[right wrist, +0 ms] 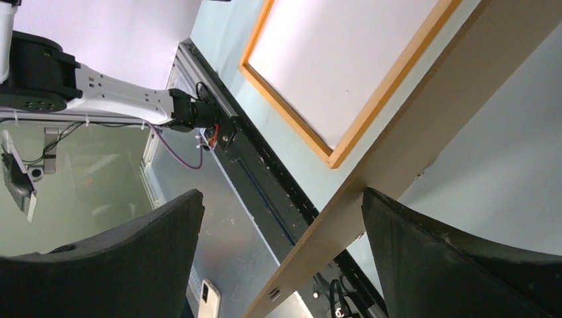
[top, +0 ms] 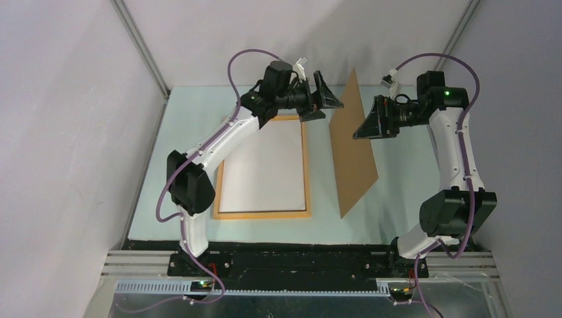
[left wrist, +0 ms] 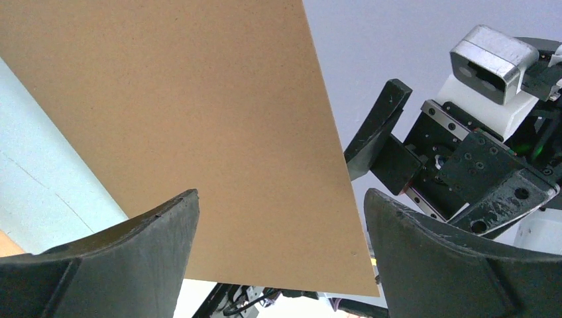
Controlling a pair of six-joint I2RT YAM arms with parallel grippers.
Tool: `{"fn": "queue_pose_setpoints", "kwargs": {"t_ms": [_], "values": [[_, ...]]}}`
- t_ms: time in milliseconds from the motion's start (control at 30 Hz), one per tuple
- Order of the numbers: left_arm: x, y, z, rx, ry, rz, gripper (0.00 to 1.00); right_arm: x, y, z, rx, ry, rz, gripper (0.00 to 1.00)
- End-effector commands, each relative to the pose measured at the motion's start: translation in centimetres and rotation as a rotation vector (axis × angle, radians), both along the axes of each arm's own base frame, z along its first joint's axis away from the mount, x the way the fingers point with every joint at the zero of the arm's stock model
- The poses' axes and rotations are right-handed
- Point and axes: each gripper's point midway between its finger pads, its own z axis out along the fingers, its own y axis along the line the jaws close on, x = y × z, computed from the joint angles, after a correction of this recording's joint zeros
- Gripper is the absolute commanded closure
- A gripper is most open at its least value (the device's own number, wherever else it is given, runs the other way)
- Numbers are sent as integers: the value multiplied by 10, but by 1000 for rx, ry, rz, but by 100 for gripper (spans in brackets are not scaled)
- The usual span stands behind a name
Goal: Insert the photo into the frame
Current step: Turn over the photo frame item at the center of the board.
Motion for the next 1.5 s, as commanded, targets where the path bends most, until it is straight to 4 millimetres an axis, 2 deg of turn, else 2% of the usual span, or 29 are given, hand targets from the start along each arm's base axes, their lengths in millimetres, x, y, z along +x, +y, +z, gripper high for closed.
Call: {"fn": "queue_pose_setpoints", "kwargs": {"t_ms": [0,267,367,633,867,967,1200,1333,1467], "values": [[-14,12,43,-41,-68,22,1,-3,9,9,6,-39,28,6],[-17,11,36,-34,-47,20,1,-7,17,8,2,-42,57,6],[-18,7,34,-29,-47,19,1,-10,26,6,-1,-37,89,6],[-27,-14,28,-31,-26,-18,1,-15,40,1,-7,-28,134,5],[-26,-12,17,-7,-22,-8,1,-23,58,-4,-1,-20,200,5],[-27,-10,6,14,-10,-7,1,-26,63,-4,-1,-20,219,5],[-28,7,-16,68,18,35,5,-27,59,-9,-10,-17,212,5],[-22,21,-25,117,4,76,10,-22,46,-15,-8,-6,172,5],[-15,36,-29,149,-10,116,13,-16,23,-25,-3,10,103,6]]}}
